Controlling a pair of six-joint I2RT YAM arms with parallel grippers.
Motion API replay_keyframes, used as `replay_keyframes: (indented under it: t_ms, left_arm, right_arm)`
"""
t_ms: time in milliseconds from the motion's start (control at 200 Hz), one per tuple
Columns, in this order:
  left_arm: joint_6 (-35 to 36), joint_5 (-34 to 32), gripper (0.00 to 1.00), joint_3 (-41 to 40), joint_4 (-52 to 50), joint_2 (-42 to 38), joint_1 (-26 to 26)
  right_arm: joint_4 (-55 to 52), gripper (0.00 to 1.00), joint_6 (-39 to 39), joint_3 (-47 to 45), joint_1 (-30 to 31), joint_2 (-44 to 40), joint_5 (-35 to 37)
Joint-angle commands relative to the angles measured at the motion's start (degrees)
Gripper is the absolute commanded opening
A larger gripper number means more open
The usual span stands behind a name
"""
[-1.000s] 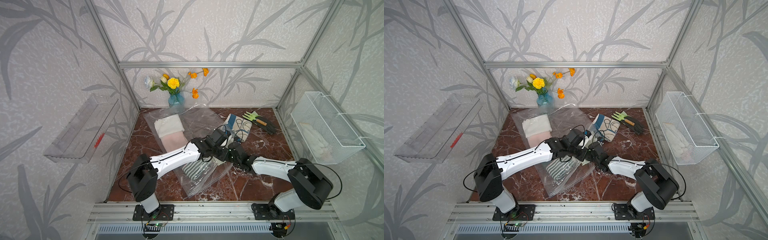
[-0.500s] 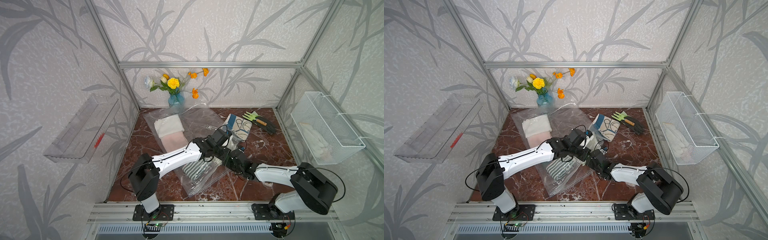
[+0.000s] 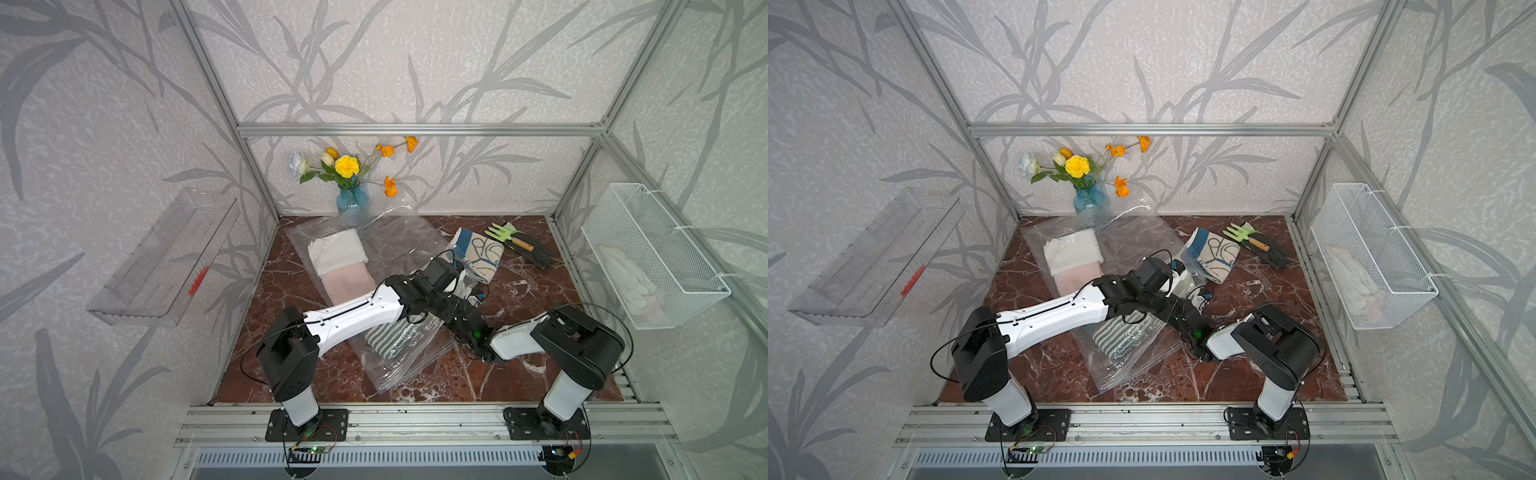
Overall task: Place the folded towel into the vacuum bag
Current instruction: Place the towel in the vacuum bag.
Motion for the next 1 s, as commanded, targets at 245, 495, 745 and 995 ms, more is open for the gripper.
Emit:
replay_keyframes:
  t_ms: [245, 495, 745, 995]
  left_arm:
    - [1.4, 1.7, 0.05, 2.9, 0.0, -0.2, -0.5]
    - [0.3, 3.3, 0.05, 3.3, 0.8, -1.7, -0.5]
    - [0.4, 2.9, 0.06, 2.6, 0.5, -1.9, -0.4]
    - [-0.8, 3.7, 0.22, 0.7, 2.1, -4.5, -0.2]
  right_arm:
    - [12.5, 0.04, -13.7, 4.1, -5.4, 7.1, -14.0]
    - [10.2, 0.03, -13.4, 8.4, -5.2, 6.4, -16.8]
    - [8.9, 0.06, -10.5, 13.0, -5.1, 12.4, -16.5]
    - [4.0, 0.46, -7.7, 5.5, -5.1, 5.3, -15.7]
